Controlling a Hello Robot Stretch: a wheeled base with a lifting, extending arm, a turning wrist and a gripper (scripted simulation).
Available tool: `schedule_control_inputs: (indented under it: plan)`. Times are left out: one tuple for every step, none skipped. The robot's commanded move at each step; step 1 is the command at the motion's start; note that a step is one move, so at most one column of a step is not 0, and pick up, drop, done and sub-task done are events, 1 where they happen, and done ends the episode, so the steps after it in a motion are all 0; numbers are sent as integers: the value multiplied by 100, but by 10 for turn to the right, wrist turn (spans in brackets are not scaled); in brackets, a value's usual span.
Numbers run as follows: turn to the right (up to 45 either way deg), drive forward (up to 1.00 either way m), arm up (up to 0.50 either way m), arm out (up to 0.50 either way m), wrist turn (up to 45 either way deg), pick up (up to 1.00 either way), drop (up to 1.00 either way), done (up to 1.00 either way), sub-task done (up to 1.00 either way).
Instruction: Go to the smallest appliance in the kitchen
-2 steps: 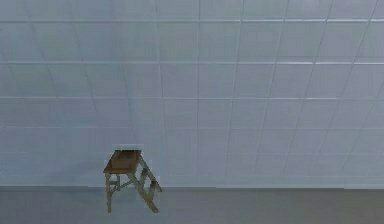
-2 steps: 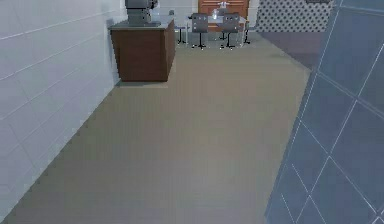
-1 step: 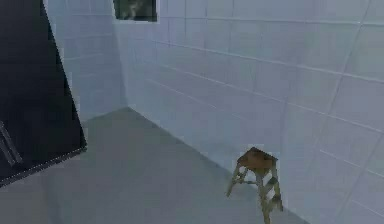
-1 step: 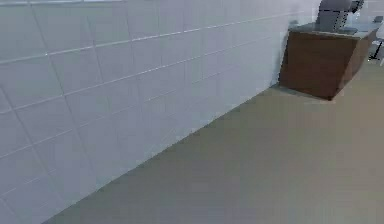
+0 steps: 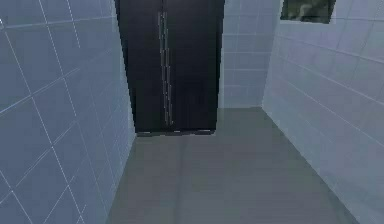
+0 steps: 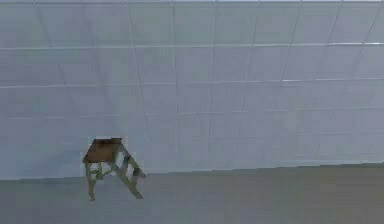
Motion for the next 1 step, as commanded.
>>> schedule_control_inputs:
  plan:
    - [0, 100, 0, 0, 0, 0, 0, 0, 0]
